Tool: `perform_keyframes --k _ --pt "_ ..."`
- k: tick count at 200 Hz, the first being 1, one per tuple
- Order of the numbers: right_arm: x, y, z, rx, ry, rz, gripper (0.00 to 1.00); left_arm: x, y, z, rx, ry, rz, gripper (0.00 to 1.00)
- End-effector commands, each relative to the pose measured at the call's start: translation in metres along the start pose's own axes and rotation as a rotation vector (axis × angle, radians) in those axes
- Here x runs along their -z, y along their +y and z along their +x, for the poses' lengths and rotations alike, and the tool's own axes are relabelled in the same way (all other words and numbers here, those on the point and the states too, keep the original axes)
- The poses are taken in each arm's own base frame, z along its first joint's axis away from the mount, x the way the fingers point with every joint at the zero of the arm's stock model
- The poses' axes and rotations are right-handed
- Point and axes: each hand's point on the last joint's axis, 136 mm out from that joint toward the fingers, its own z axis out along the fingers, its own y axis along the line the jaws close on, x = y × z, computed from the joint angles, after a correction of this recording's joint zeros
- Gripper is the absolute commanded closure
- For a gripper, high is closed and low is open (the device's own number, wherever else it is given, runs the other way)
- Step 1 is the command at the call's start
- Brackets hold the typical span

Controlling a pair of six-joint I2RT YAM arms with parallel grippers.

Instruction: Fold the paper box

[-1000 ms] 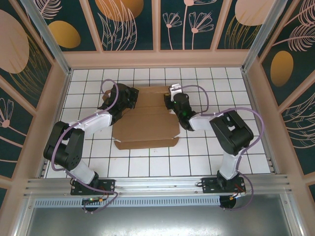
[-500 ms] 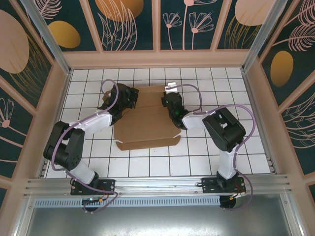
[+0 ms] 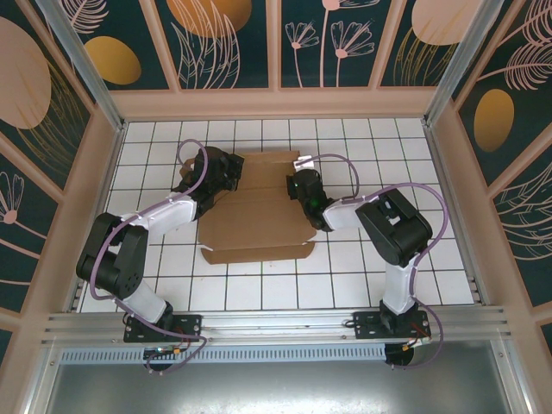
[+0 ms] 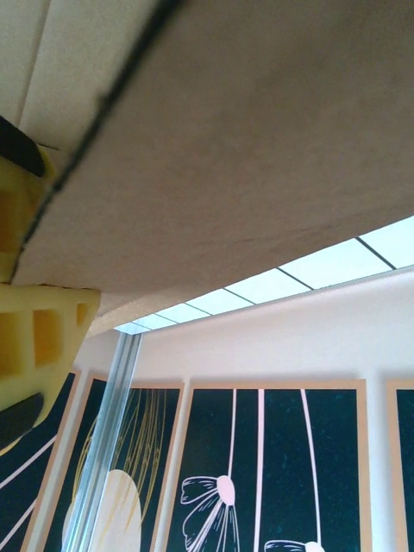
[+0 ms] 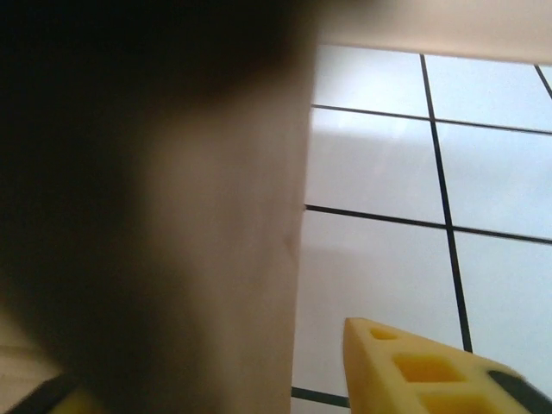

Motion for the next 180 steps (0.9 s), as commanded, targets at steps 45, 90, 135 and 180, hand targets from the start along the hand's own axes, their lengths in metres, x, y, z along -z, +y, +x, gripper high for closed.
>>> perform_keyframes --k 45,90,135,180 --pt "-0.012 -0.026 0.03 0.027 0.064 0.254 1.0 -0.003 0.018 0.012 -0.014 0.054 -0.083 1.0" --pt "-0.015 -0.029 0.029 0.028 0.062 0.381 1.0 -0.006 0.026 0.011 -0.011 0.051 -0.107 1.0" --pt "-0.013 -0.02 0.026 -0.007 0.055 0.313 0.77 -0.006 0.027 0.013 -0.009 0.06 -0.103 1.0" --pt "-0.005 -0.017 0.005 -0.037 0.004 0.294 0.94 -0.003 0.032 0.015 -0.028 0.068 -0.12 1.0"
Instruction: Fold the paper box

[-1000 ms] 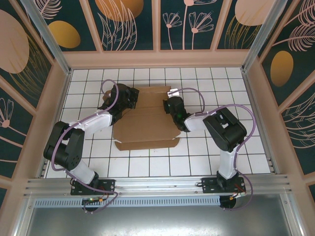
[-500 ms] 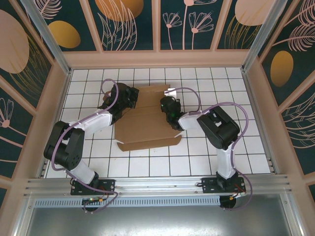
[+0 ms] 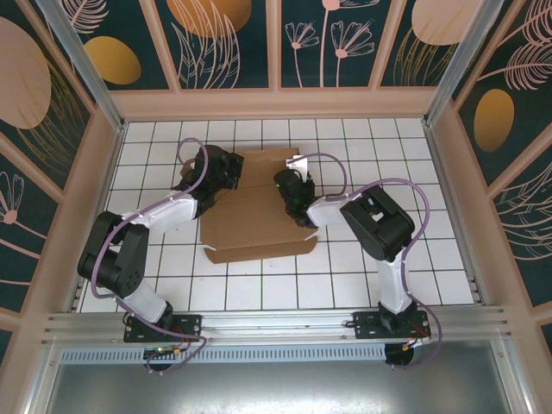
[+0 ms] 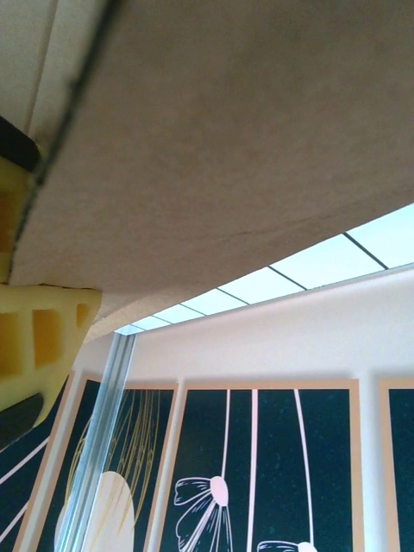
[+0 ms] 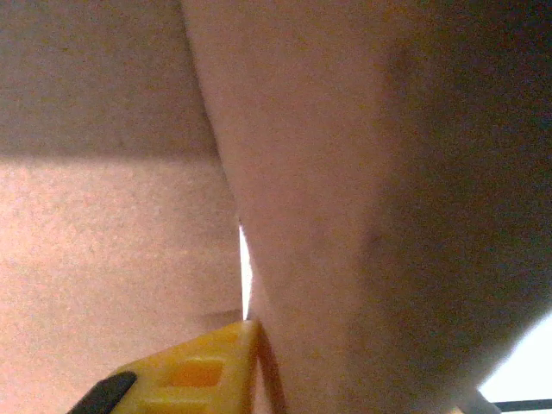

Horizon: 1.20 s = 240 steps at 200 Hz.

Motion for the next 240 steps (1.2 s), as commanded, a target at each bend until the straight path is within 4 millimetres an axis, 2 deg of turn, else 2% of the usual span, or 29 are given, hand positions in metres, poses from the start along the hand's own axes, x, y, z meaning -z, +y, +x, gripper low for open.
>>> perform_keyframes --k 1,8,56,76,103,123,139,169,199,211,221,240 --pt "0.002 -0.015 0.005 0.012 0.023 0.043 0.95 0.0 0.034 0.016 -0.029 0.077 -0.118 1.0" --pt "0.0 -0.016 0.005 0.017 0.026 0.051 1.0 0.0 0.035 0.016 -0.03 0.076 -0.121 1.0" --pt "0.0 -0.016 0.002 0.02 0.02 0.066 1.0 -0.004 0.034 0.029 -0.031 0.13 -0.101 1.0" --pt "0.003 -0.018 -0.002 0.023 0.008 0.065 1.0 -0.003 0.029 0.034 -0.048 0.156 -0.067 0.83" --pt "0.006 -0.026 -0.001 0.017 0.005 0.065 1.0 0.002 0.016 0.041 -0.121 0.2 -0.029 0.53" --pt "0.008 -0.034 0.0 0.012 0.003 0.079 1.0 0.015 0.017 0.039 -0.134 0.189 -0.044 0.3" --pt "0.01 -0.04 -0.003 0.009 -0.008 0.088 1.0 0.028 0.01 0.043 -0.139 0.21 0.002 0.19" --pt "0.01 -0.057 -0.006 -0.001 -0.022 0.093 1.0 0.056 0.006 0.05 -0.219 0.243 0.026 0.17" --pt "0.009 -0.076 -0.004 -0.033 -0.004 0.045 1.0 0.094 -0.003 0.042 -0.516 0.198 0.037 0.22" --pt "0.01 -0.082 -0.003 -0.036 0.005 0.025 1.0 0.114 -0.008 0.034 -0.694 0.159 0.0 0.21" --pt "0.011 -0.085 -0.004 -0.036 0.006 0.009 1.0 0.129 -0.011 0.019 -0.79 0.096 -0.051 0.21" --pt "0.015 -0.091 -0.004 -0.026 -0.003 -0.006 1.0 0.148 -0.026 -0.002 -0.854 0.031 -0.066 0.2"
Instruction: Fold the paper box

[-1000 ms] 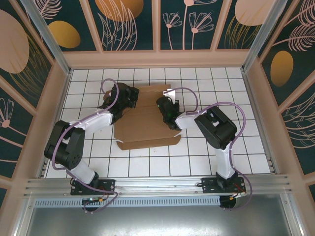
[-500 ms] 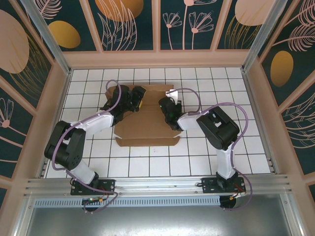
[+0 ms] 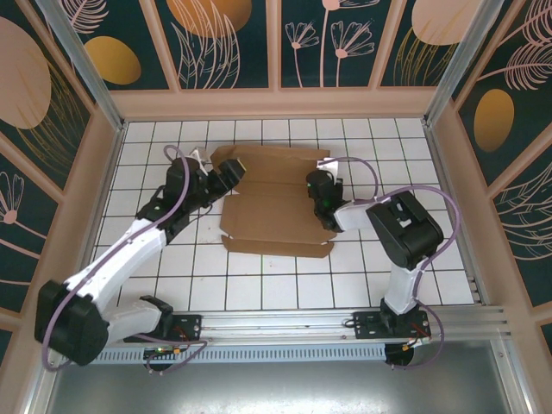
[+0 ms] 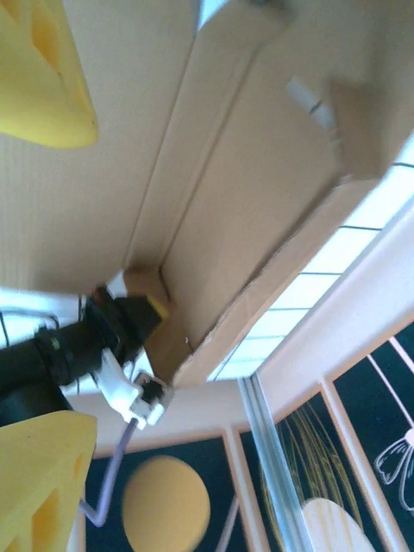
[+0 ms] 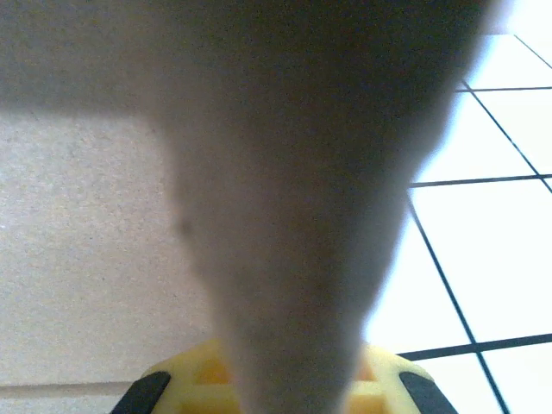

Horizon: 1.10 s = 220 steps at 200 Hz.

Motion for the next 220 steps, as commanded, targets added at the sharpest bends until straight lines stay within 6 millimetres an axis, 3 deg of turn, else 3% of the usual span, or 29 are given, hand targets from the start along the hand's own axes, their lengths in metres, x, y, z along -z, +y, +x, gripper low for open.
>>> perform_keyframes --k 1,6,16,33,36,50,68,95,118,168,220 --pt "0.009 -0.001 -0.012 0.009 -0.036 -0.053 1.0 0.028 0.018 -0.022 -0.236 -0.033 -0.147 0.2" --pt "0.01 0.0 -0.011 0.01 -0.037 -0.066 1.0 0.028 0.024 -0.025 -0.228 -0.027 -0.159 0.2" --pt "0.014 0.003 -0.01 0.012 -0.045 -0.1 1.0 0.031 0.019 -0.042 -0.208 -0.04 -0.139 0.19" --pt "0.015 0.005 -0.007 0.012 -0.044 -0.121 1.0 0.02 0.031 -0.055 -0.173 -0.022 -0.144 0.19" --pt "0.011 -0.004 -0.008 0.003 -0.04 -0.106 1.0 0.017 0.031 -0.055 -0.177 -0.013 -0.132 0.2" --pt "0.009 -0.001 -0.005 0.005 -0.034 -0.134 1.0 -0.003 0.031 -0.053 -0.189 0.047 -0.1 0.22" --pt "0.008 0.005 -0.002 0.02 -0.023 -0.162 1.0 -0.028 0.01 -0.043 -0.182 0.14 0.051 0.3" --pt "0.009 0.007 -0.002 0.019 -0.02 -0.176 1.0 -0.052 0.013 -0.04 -0.135 0.202 0.061 0.31" --pt "0.008 0.007 -0.001 0.024 -0.021 -0.176 1.0 -0.062 0.014 -0.041 -0.095 0.216 0.066 0.29" --pt "0.007 0.007 0.005 0.017 -0.011 -0.18 1.0 -0.084 0.046 -0.046 -0.084 0.208 -0.074 0.29" --pt "0.008 0.012 0.004 0.011 -0.006 -0.191 1.0 -0.104 0.038 -0.025 0.035 0.279 0.066 0.37"
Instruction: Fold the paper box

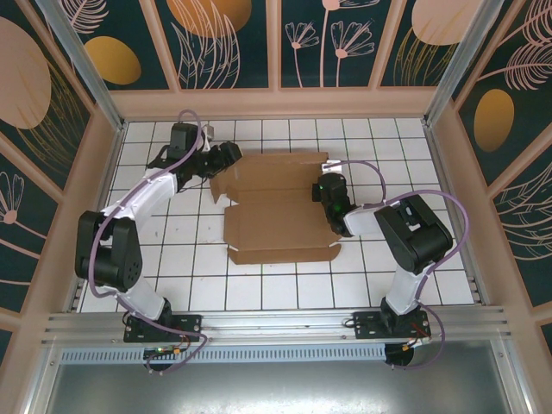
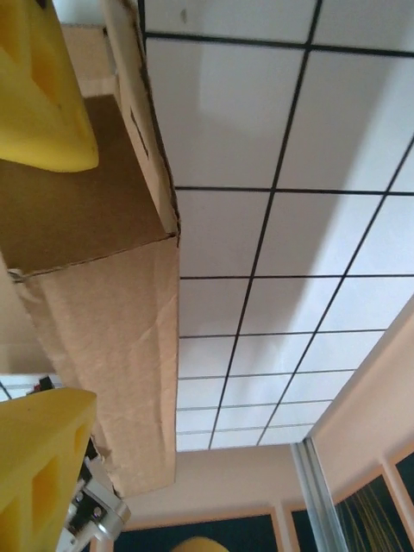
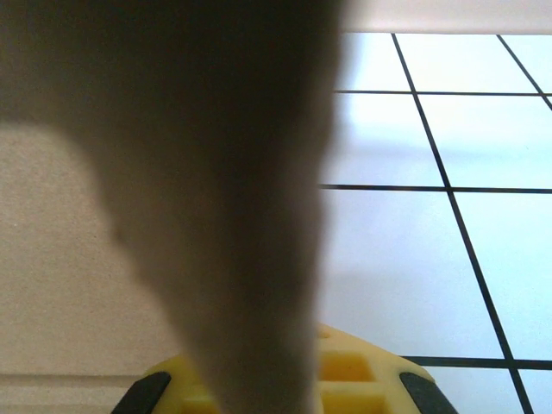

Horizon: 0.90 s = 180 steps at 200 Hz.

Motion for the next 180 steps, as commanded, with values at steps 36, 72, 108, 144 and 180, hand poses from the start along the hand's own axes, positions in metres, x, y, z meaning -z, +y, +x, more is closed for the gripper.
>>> perform_keyframes --k 36,72,108,144,180 --pt "0.001 0.007 -0.001 -0.016 -0.003 -0.013 1.0 -0.008 -0.014 0.002 0.041 0.011 0.1 0.64" --pt "0.001 -0.007 0.002 -0.025 0.025 0.031 1.0 0.011 0.005 -0.009 -0.022 -0.076 -0.017 0.64" --pt "-0.001 -0.014 0.009 -0.024 0.068 0.043 1.0 0.038 0.003 0.003 -0.142 -0.135 -0.061 0.42" --pt "-0.002 -0.011 0.008 -0.03 0.071 0.029 1.0 0.039 0.004 0.052 -0.255 -0.12 -0.133 0.73" --pt "-0.003 -0.006 0.009 -0.034 0.082 0.006 1.0 0.014 0.041 0.08 -0.196 -0.055 -0.181 0.94"
